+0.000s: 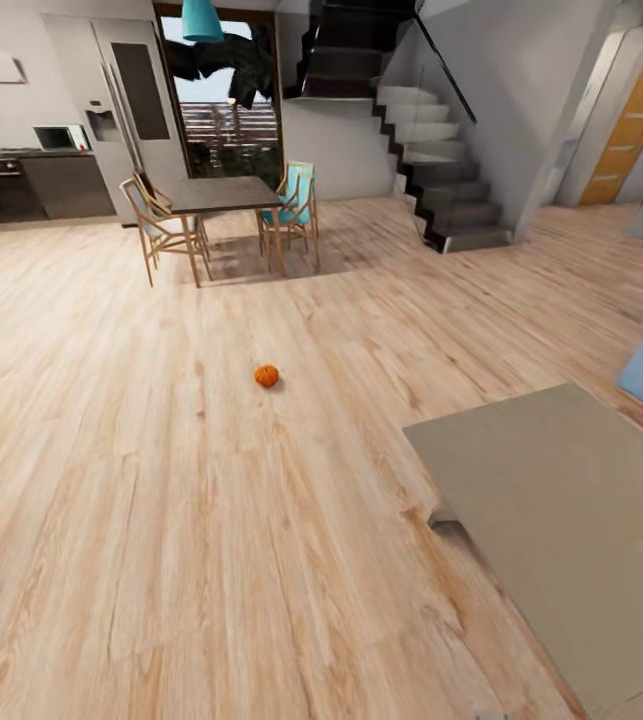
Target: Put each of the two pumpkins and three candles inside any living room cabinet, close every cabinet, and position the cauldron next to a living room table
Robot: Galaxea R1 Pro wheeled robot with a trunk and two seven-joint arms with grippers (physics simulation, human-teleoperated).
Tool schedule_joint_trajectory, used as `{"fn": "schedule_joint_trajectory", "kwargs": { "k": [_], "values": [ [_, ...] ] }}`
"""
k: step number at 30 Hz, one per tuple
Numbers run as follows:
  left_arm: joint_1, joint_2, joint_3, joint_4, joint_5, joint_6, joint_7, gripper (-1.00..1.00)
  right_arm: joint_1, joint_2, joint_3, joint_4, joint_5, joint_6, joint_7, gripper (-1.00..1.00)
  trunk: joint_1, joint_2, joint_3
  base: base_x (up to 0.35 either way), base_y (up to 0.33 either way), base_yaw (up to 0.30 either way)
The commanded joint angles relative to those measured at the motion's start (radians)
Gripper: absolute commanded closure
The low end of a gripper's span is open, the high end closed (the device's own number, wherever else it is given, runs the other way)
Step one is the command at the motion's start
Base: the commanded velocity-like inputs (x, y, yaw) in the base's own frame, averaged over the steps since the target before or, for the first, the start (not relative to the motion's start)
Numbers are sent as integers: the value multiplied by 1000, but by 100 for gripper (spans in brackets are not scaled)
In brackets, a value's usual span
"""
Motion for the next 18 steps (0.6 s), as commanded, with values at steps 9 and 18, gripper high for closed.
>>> {"fn": "schedule_joint_trajectory", "kwargs": {
  "k": [9, 18],
  "values": [
    [0, 0, 0, 0, 0, 0, 0, -100, 0, 0, 0, 0, 0, 0, 0, -100, 0, 0, 0, 336, 0, 283],
    [0, 0, 0, 0, 0, 0, 0, -100, 0, 0, 0, 0, 0, 0, 0, -100, 0, 0, 0, 336, 0, 283]
  ]
}}
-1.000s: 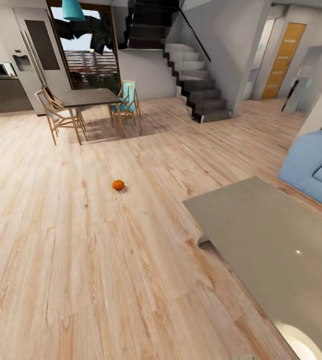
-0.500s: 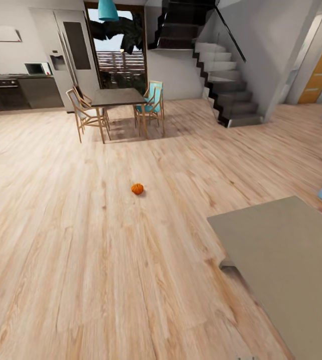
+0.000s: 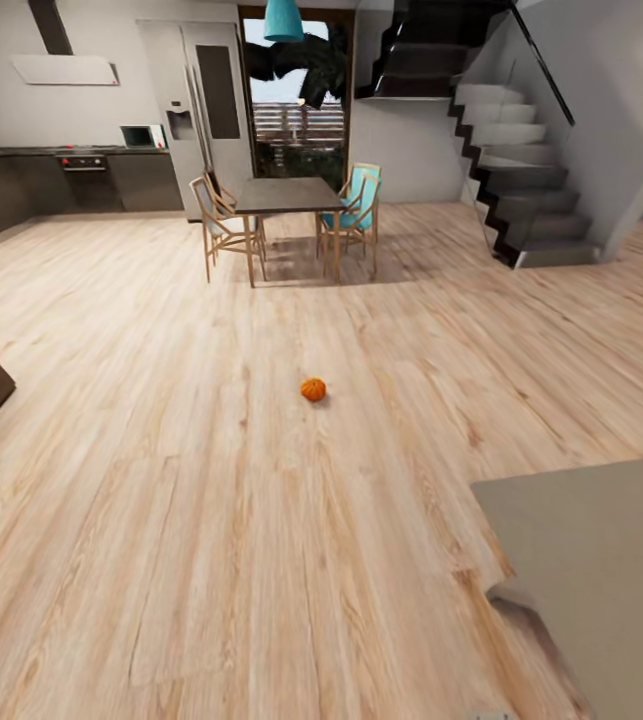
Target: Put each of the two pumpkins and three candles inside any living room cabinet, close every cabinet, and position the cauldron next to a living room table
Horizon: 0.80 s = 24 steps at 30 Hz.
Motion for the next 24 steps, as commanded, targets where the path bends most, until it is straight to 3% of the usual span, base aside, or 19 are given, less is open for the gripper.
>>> {"fn": "schedule_joint_trajectory", "kwargs": {
  "k": [1, 24],
  "values": [
    [0, 0, 0, 0, 0, 0, 0, -100, 0, 0, 0, 0, 0, 0, 0, -100, 0, 0, 0, 336, 0, 283],
    [0, 0, 0, 0, 0, 0, 0, -100, 0, 0, 0, 0, 0, 0, 0, -100, 0, 0, 0, 336, 0, 283]
  ]
}}
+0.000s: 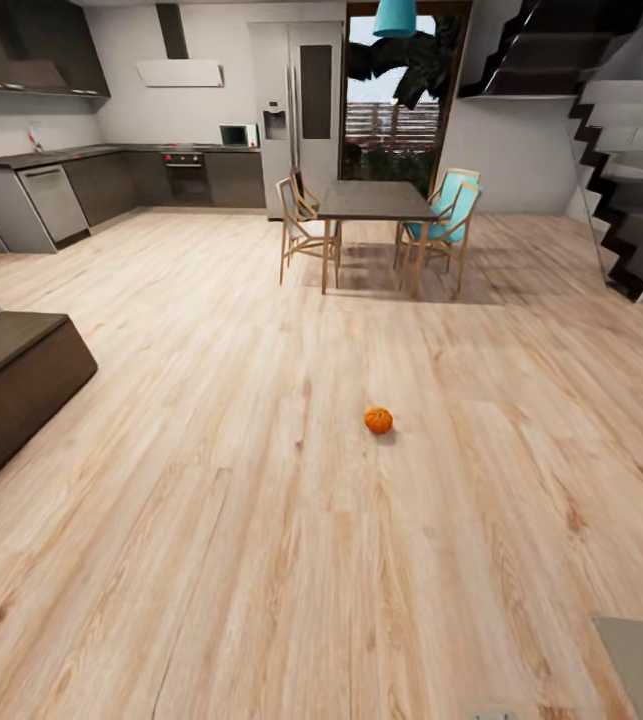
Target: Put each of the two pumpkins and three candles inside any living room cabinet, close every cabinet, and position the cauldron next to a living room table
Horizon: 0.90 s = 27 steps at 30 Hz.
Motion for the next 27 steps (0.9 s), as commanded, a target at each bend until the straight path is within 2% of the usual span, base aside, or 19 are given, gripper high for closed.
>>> {"fn": "schedule_joint_trajectory", "kwargs": {
  "k": [1, 27],
  "values": [
    [0, 0, 0, 0, 0, 0, 0, -100, 0, 0, 0, 0, 0, 0, 0, -100, 0, 0, 0, 335, 0, 283],
    [0, 0, 0, 0, 0, 0, -1, -100, 0, 0, 0, 0, 0, 0, 0, -100, 0, 0, 0, 336, 0, 283]
  ]
}}
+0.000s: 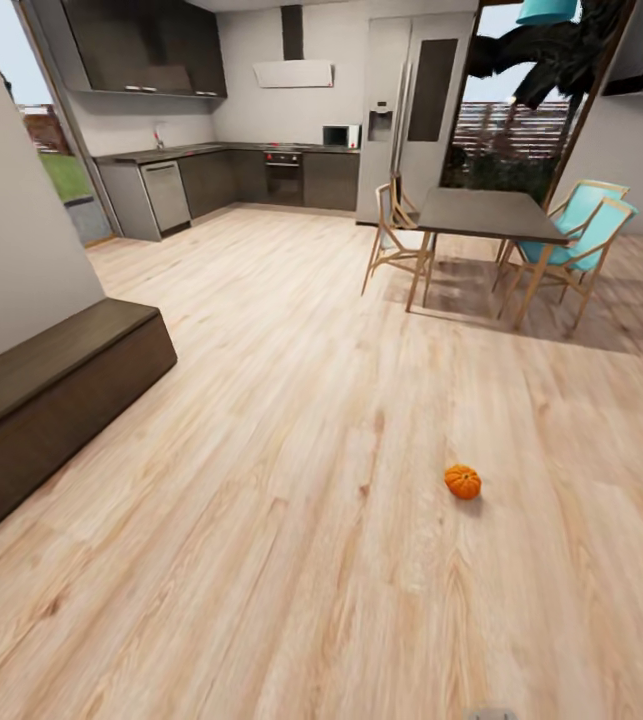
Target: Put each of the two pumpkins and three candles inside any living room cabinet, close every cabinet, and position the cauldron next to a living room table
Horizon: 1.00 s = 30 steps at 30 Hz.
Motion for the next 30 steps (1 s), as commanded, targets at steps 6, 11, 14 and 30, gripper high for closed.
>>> {"fn": "schedule_joint_trajectory", "kwargs": {
  "k": [6, 11, 14, 30],
  "values": [
    [0, 0, 0, 0, 0, 0, 0, -100, 0, 0, 0, 0, 0, 0, 0, -100, 0, 0, 0, 336, 0, 283],
    [0, 0, 0, 0, 0, 0, 0, -100, 0, 0, 0, 0, 0, 0, 0, -100, 0, 0, 0, 336, 0, 283],
    [0, 0, 0, 0, 0, 0, 0, -100, 0, 0, 0, 0, 0, 0, 0, -100, 0, 0, 0, 336, 0, 283],
    [0, 0, 0, 0, 0, 0, 0, -100, 0, 0, 0, 0, 0, 0, 0, -100, 0, 0, 0, 336, -43, 283]
  ]
}}
